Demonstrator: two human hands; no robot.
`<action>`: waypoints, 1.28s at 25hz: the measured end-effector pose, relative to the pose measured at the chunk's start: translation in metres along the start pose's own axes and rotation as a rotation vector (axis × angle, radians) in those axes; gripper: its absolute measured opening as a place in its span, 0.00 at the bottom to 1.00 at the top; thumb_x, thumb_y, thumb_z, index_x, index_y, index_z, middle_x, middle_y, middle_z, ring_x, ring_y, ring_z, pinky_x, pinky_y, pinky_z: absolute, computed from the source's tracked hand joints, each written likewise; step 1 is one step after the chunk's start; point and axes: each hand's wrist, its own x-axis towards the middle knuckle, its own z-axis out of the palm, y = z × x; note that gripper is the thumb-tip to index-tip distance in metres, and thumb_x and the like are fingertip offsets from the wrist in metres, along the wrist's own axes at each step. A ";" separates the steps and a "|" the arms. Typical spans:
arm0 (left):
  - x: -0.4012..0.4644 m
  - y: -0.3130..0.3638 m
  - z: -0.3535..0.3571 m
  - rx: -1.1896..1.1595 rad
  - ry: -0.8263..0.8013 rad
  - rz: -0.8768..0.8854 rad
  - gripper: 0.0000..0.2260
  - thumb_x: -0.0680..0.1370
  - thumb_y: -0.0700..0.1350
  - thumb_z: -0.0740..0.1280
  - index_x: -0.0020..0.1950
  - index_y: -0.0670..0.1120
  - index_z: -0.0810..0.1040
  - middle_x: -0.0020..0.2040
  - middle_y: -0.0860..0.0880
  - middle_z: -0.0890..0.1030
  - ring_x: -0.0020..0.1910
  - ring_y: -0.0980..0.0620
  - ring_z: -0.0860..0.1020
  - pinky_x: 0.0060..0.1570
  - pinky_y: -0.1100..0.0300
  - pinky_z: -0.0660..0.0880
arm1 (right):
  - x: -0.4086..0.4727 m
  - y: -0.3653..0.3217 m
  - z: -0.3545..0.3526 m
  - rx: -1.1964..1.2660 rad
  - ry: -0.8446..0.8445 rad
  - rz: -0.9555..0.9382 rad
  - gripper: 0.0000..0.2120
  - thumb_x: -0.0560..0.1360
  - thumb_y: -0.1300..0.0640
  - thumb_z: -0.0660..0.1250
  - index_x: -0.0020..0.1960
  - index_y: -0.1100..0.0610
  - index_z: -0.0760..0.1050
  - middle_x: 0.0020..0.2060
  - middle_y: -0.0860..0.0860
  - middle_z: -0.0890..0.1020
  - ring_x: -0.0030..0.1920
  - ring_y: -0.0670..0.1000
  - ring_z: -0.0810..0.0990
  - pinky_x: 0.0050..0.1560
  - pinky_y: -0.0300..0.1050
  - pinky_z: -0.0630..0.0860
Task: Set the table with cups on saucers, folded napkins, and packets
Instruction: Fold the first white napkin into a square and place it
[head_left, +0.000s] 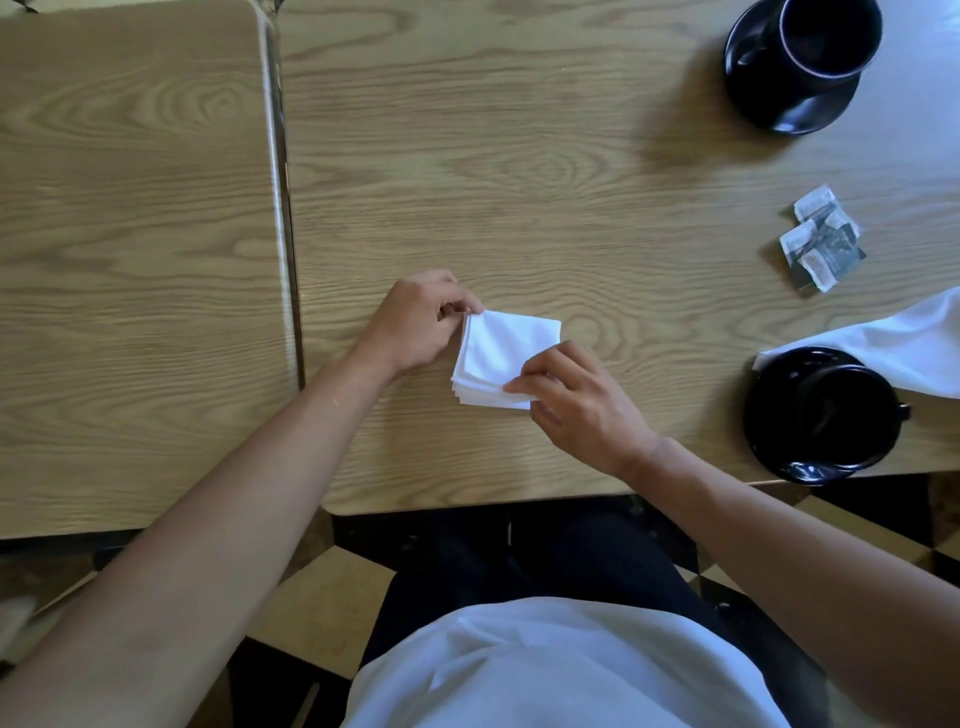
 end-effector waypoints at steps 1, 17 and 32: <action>-0.001 -0.001 0.000 -0.001 -0.016 0.001 0.14 0.72 0.28 0.67 0.48 0.43 0.87 0.45 0.44 0.83 0.40 0.53 0.76 0.44 0.59 0.74 | -0.004 0.000 0.005 -0.031 -0.032 -0.003 0.15 0.70 0.73 0.69 0.53 0.60 0.84 0.47 0.55 0.82 0.46 0.60 0.79 0.52 0.54 0.76; -0.067 0.029 0.089 0.639 0.043 0.106 0.29 0.85 0.54 0.56 0.80 0.36 0.58 0.81 0.36 0.56 0.81 0.38 0.54 0.77 0.39 0.56 | 0.005 0.004 0.034 -0.150 -0.034 0.494 0.24 0.85 0.56 0.57 0.79 0.64 0.61 0.80 0.60 0.60 0.82 0.60 0.53 0.81 0.58 0.51; -0.063 0.028 0.099 0.772 -0.168 -0.088 0.33 0.84 0.60 0.44 0.82 0.43 0.41 0.83 0.40 0.40 0.82 0.42 0.38 0.76 0.32 0.43 | -0.003 0.022 0.029 -0.310 -0.325 0.451 0.28 0.87 0.49 0.47 0.83 0.58 0.47 0.83 0.52 0.47 0.82 0.53 0.42 0.81 0.57 0.40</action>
